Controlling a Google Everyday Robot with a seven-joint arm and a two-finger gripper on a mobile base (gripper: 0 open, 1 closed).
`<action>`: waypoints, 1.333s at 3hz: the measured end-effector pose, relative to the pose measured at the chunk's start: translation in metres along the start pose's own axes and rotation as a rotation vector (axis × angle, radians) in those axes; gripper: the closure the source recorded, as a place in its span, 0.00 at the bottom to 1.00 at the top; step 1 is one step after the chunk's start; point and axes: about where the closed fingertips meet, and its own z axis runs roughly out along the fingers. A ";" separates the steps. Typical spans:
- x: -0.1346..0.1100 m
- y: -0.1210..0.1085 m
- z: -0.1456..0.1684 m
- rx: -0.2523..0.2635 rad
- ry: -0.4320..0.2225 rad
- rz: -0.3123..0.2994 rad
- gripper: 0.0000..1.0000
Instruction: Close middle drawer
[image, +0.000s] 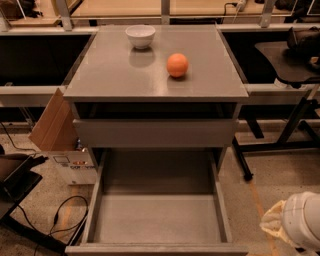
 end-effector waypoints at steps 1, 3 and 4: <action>0.031 0.042 0.049 -0.075 0.064 0.075 1.00; 0.021 0.071 0.085 -0.122 0.024 0.094 1.00; 0.003 0.126 0.141 -0.186 -0.053 0.104 1.00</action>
Offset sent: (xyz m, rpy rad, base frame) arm -0.0254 -0.0026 -0.0554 -0.0083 0.0858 -0.0405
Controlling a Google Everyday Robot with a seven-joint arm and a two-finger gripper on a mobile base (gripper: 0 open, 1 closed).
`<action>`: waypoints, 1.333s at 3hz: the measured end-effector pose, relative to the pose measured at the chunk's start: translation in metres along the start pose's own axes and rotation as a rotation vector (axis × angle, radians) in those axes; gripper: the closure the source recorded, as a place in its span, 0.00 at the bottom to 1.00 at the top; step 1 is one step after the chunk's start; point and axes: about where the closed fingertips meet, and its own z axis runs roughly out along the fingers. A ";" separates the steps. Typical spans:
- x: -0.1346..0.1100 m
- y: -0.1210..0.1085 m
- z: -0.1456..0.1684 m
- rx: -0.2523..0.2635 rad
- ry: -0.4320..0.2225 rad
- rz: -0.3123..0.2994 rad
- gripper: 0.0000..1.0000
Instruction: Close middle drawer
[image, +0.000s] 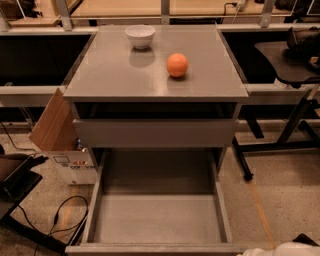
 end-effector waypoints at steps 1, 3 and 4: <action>-0.006 0.042 0.060 -0.062 -0.074 -0.012 1.00; -0.049 0.056 0.165 -0.119 -0.270 -0.034 1.00; -0.067 0.056 0.213 -0.176 -0.322 -0.016 1.00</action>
Offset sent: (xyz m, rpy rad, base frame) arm -0.0100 0.1481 -0.1948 0.4018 -0.0337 0.0780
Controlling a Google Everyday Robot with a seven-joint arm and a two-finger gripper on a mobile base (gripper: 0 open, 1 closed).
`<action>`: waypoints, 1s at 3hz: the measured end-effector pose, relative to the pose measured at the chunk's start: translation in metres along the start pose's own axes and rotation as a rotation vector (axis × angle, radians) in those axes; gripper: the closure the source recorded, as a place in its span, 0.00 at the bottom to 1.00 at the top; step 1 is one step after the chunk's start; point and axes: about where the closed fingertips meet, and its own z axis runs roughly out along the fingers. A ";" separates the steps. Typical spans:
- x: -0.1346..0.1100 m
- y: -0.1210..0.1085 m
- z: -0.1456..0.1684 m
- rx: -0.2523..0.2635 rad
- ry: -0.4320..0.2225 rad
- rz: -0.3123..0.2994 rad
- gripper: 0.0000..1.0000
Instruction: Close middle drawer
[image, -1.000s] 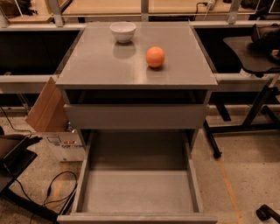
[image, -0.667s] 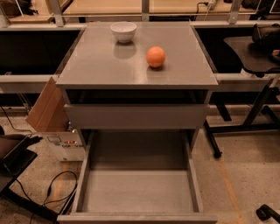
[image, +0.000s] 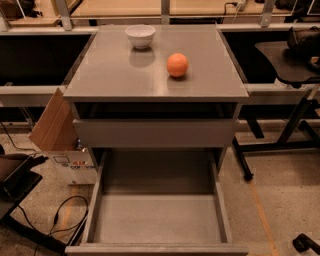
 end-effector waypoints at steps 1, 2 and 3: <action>-0.010 -0.017 0.032 -0.022 -0.034 0.008 1.00; -0.035 -0.057 0.043 0.000 -0.065 -0.003 1.00; -0.059 -0.098 0.035 0.052 -0.089 -0.019 1.00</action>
Offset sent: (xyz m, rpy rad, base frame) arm 0.1041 0.0380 -0.0227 0.0739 -0.0474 -0.0106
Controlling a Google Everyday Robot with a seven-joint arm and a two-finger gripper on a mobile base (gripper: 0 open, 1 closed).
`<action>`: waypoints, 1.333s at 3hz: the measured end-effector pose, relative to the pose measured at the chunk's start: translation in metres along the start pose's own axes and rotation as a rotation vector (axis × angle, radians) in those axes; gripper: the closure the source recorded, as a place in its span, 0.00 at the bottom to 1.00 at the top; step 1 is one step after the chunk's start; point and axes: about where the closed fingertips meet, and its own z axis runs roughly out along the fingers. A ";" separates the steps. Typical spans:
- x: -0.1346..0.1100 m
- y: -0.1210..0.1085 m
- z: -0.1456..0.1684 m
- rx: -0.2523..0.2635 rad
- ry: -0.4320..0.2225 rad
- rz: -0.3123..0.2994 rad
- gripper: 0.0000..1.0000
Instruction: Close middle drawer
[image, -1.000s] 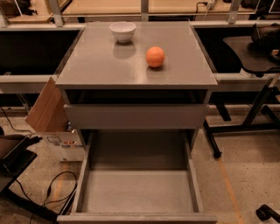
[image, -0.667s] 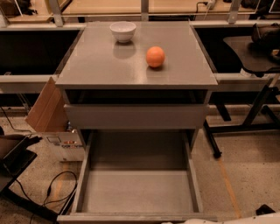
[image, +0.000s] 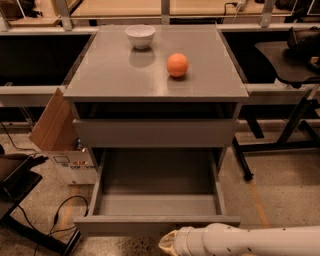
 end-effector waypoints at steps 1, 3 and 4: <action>-0.003 -0.009 0.005 0.001 -0.006 -0.009 1.00; -0.014 -0.039 0.010 0.008 0.000 -0.040 1.00; -0.038 -0.079 0.011 0.032 0.004 -0.068 1.00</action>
Offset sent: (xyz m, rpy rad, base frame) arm 0.1509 -0.0077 0.0184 -0.0327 -0.1246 0.0052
